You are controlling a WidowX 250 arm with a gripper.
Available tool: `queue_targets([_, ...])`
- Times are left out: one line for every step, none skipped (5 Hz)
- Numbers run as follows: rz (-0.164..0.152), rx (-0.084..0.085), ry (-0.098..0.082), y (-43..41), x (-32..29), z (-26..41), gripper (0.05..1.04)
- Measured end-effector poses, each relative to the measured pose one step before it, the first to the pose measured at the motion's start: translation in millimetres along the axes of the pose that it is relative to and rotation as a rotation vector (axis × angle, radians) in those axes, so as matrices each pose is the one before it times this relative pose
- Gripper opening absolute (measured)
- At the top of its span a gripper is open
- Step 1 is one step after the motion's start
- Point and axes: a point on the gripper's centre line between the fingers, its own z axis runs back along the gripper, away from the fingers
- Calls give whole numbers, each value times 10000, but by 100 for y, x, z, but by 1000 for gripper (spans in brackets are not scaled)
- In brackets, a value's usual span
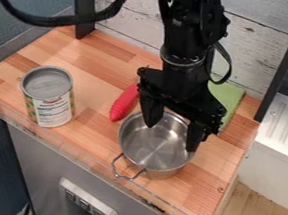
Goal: Moved can from bottom to top part of the table
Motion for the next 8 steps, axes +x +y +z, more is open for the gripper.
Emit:
queue_targets([22,14,229,49,-360,-541,1000])
queue_targets([525,-25,-293,1332,-706,1126,1000])
queue_targets([224,-2,-335,993,-631,1333,1000])
queue_targets([-23,393,-369,2114,-1397,1989,1000])
queue_targets([-236,512,296,2893,-1704,-182,1000])
queue_targets([-1,458,276,2980,-1565,-818,1000])
queue_targets([361,294,421,2633,-1075,-1367,1000])
queue_targets([704,11,315,2367,-758,-1126,999])
